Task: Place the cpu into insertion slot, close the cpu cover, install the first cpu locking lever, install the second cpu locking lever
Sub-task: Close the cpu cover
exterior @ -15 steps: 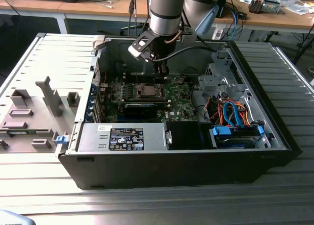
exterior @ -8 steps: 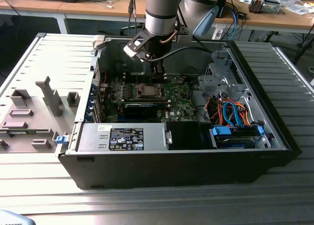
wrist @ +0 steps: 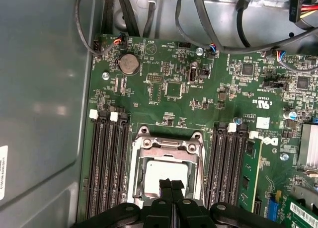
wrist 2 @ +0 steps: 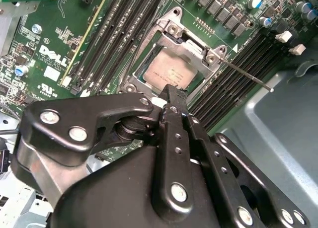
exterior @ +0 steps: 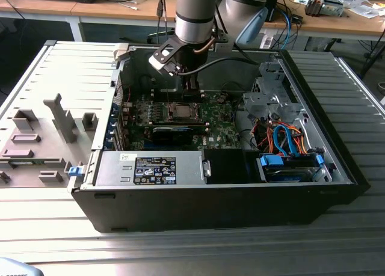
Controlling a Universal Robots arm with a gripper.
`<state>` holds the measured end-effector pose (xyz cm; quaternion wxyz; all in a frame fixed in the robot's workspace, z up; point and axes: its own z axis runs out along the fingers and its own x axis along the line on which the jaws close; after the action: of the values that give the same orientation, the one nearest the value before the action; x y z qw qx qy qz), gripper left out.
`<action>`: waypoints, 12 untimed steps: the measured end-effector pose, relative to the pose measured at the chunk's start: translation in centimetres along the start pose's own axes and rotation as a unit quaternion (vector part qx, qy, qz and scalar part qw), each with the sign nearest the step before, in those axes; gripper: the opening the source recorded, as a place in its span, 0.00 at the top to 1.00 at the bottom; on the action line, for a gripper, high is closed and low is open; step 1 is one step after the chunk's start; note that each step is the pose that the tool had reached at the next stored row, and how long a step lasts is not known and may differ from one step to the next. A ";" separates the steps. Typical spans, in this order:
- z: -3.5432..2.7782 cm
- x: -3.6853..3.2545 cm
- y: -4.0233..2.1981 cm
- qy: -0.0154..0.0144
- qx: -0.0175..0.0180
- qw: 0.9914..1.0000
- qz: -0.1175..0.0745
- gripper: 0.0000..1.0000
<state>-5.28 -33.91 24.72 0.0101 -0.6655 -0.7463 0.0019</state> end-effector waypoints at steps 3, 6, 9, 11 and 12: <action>0.01 0.03 -0.21 0.000 0.000 1.000 0.000 0.89; 0.02 0.05 -0.40 0.000 0.000 1.000 0.000 0.89; 0.04 0.07 -0.62 0.000 0.000 1.000 0.000 0.89; 0.04 0.09 -0.75 0.000 0.000 1.000 0.000 0.89; 0.05 0.09 -0.82 0.000 0.000 1.000 0.000 0.89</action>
<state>-6.11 -33.91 24.68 0.0101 -0.6655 -0.7463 0.0019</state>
